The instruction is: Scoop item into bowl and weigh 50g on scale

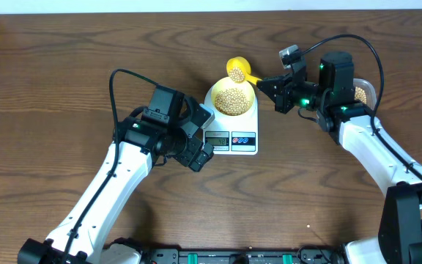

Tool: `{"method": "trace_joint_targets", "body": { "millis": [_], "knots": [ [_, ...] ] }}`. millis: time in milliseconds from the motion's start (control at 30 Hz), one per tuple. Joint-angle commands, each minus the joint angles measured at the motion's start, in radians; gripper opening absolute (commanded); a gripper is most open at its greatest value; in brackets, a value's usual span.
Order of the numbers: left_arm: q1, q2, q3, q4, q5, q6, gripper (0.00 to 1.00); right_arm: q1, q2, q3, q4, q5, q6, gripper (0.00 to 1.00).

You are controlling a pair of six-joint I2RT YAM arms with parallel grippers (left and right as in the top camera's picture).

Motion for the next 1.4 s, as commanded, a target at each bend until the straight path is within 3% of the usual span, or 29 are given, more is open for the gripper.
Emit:
{"method": "trace_joint_targets", "body": {
  "millis": [0,533,800,1367],
  "knots": [
    [-0.002,-0.003,-0.002,-0.004,-0.006,0.017,0.94,-0.006,-0.021,0.007,-0.003,-0.022,0.015,0.01],
    [-0.002,-0.003,-0.002,-0.004,-0.006,0.017,0.94,-0.006,-0.021,0.007,-0.011,-0.022,-0.020,0.01],
    [-0.002,-0.003,-0.002,-0.004,-0.006,0.017,0.94,0.014,-0.021,0.007,-0.143,-0.010,-0.225,0.01],
    [-0.002,-0.003,-0.002,-0.004,-0.006,0.017,0.94,0.020,-0.022,0.007,-0.100,0.031,-0.225,0.01]
  ]
}}
